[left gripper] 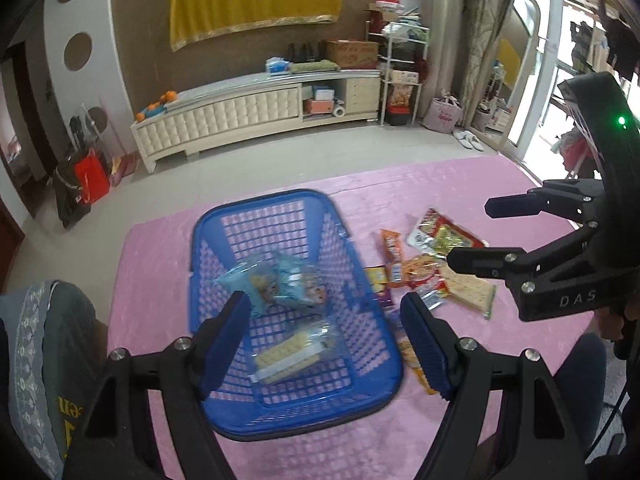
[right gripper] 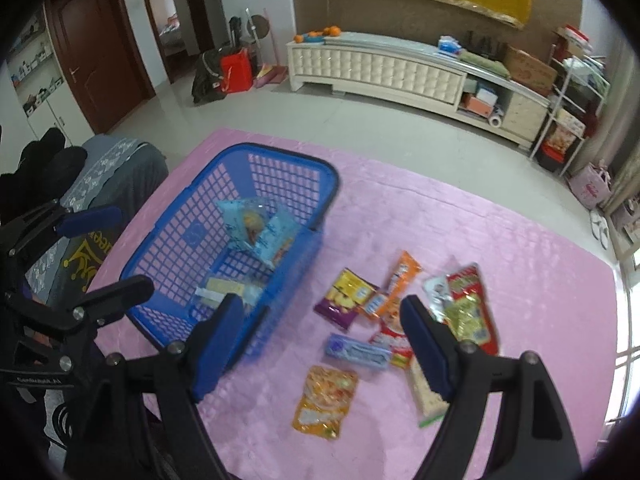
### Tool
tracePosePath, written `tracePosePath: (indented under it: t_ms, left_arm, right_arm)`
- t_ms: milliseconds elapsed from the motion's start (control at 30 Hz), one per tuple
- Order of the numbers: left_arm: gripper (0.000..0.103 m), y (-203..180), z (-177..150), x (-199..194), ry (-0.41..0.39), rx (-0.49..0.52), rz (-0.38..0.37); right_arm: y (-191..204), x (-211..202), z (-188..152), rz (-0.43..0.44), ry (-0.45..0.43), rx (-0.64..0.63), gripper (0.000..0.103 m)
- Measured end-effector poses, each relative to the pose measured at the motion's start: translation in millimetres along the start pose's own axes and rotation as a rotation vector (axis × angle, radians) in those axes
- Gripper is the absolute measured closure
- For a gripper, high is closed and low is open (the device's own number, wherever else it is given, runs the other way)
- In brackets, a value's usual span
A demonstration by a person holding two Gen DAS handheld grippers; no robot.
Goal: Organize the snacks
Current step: 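Grasp the large cracker pack with the right tool while the left tool grasps the orange packet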
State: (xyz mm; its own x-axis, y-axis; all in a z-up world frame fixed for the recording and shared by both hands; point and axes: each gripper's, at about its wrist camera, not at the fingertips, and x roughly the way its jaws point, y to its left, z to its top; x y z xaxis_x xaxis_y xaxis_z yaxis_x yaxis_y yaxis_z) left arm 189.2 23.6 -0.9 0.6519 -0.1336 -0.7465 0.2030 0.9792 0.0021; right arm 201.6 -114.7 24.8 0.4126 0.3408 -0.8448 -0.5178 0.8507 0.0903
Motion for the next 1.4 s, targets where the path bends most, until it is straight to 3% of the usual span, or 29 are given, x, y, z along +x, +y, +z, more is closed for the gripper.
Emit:
tracePosePath:
  t_ms: [233,467,633,900,1067,1400]
  left_arm:
    - [0.023,-50.7,3.3,5.5,-0.013,0.064,-0.031]
    - [0.023,-88.9,0.9,30.9,0.024,0.082,-0.069]
    - [0.023,-111.4,-9.6,55.0,0.067,0.075,-0.025]
    - [0.023,-145.1,-47.7,94.9,0.183,0.039,-0.050]
    - [0.023,-148.1,-74.3,124.8,0.293,-0.051,-0.044]
    - [0.023,-121.4,-103.8,163.6,0.402,-0.195,-0.014]
  right_arm:
    - [-42.7,-22.8,-27.3,-0.022,-0.011,0.052,0.019]
    - [-81.1,-23.6,-50.0,-0.042,0.007,0.080,0.019]
    - [-106.1,-8.1,-73.6,-0.031,0.043,0.112,0.019]
    - [-131.5,28.3,-115.4,-0.026,0.144,0.089,0.019]
    - [-140.5,48.9,-127.8,-0.004,0.181,0.096,0.019]
    - [-141.7,92.4,-134.5,0.039,0.248,0.069,0.019]
